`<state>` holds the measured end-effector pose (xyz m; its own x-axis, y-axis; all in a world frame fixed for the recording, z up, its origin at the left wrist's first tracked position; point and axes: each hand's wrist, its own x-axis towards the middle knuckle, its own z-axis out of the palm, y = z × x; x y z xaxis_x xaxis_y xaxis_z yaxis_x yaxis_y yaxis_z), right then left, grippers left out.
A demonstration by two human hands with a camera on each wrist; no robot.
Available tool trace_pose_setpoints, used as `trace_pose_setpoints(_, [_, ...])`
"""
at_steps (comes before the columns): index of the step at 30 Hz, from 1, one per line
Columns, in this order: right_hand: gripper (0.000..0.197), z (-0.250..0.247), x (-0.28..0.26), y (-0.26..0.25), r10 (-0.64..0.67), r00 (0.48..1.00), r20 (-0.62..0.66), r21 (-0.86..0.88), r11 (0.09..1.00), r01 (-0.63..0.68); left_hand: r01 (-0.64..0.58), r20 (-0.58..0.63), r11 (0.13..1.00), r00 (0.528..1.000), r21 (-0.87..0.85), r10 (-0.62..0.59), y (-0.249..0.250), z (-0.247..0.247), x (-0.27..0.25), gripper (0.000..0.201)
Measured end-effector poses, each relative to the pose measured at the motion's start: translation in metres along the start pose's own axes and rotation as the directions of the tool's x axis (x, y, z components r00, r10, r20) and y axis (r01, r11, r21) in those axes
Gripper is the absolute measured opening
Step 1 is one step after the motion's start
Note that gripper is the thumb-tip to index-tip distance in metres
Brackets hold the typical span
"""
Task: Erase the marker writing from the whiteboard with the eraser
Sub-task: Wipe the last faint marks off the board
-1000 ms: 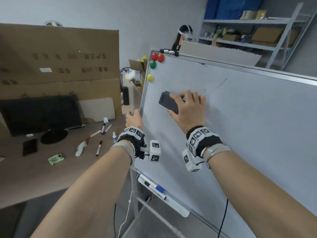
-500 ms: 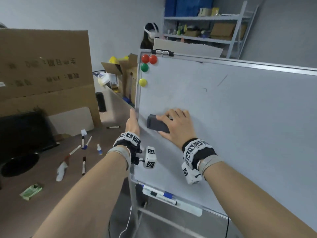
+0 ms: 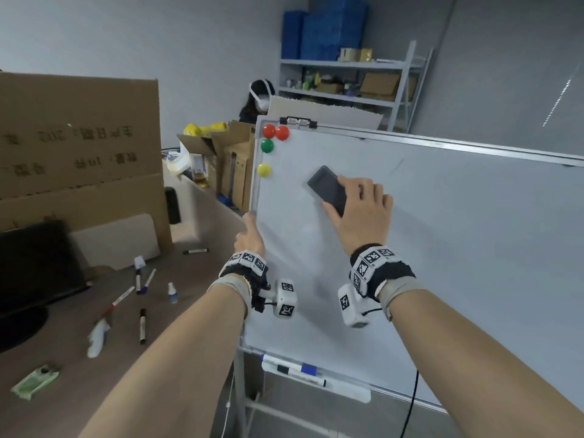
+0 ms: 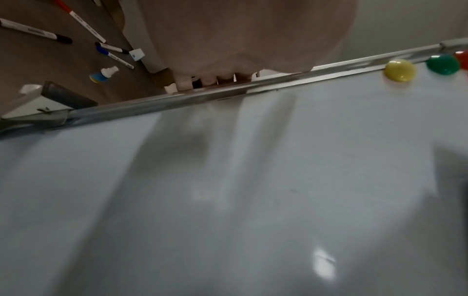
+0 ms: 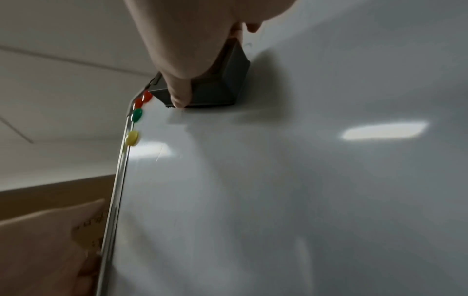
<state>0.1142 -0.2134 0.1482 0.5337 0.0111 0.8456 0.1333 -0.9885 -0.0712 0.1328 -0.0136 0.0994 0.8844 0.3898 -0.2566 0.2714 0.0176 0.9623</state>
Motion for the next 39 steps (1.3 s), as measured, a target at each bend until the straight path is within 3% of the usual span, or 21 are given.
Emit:
trace_pose_setpoints(8, [0.053, -0.003, -0.012, -0.003, 0.055, 0.998, -0.025, 0.125, 0.991, -0.051, 0.026, -0.067, 0.990, 0.998, 0.140, -0.017, -0.016, -0.001, -0.005, 0.089])
trace_pose_setpoints(16, [0.053, 0.007, -0.010, -0.005, 0.042, 0.999, -0.030, 0.139, 0.990, -0.037, 0.023, -0.108, 0.996, 0.994, 0.086, -0.014, -0.018, 0.004, 0.004, 0.087])
trace_pose_setpoints(19, [0.054, 0.016, -0.005, -0.008, -0.054, 0.998, 0.029, 0.125, 0.991, 0.050, 0.019, -0.085, 1.000, 0.996, 0.024, -0.017, -0.013, 0.010, 0.007, 0.089])
trace_pose_setpoints(24, [0.057, 0.039, -0.011, -0.020, -0.201, 0.970, 0.139, 0.106, 0.977, 0.187, -0.110, 0.001, 0.994, 0.994, -0.003, 0.110, 0.005, 0.021, 0.021, 0.078])
trace_pose_setpoints(28, [0.057, 0.045, -0.010, -0.020, -0.284, 0.953, 0.100, 0.099, 0.956, 0.275, -0.060, -0.087, 0.996, 0.995, -0.065, 0.054, 0.008, 0.020, 0.029, 0.084])
trace_pose_setpoints(35, [0.055, 0.018, 0.022, 0.000, -0.031, 0.999, -0.010, 0.066, 0.997, 0.032, -0.141, -0.183, 0.989, 0.974, -0.048, 0.131, 0.020, 0.035, 0.024, 0.071])
trace_pose_setpoints(39, [0.053, -0.006, 0.036, 0.037, 0.219, 0.971, -0.094, 0.077, 0.974, -0.213, -0.194, -0.450, 0.978, 0.869, 0.072, 0.206, 0.040, 0.050, 0.016, 0.058])
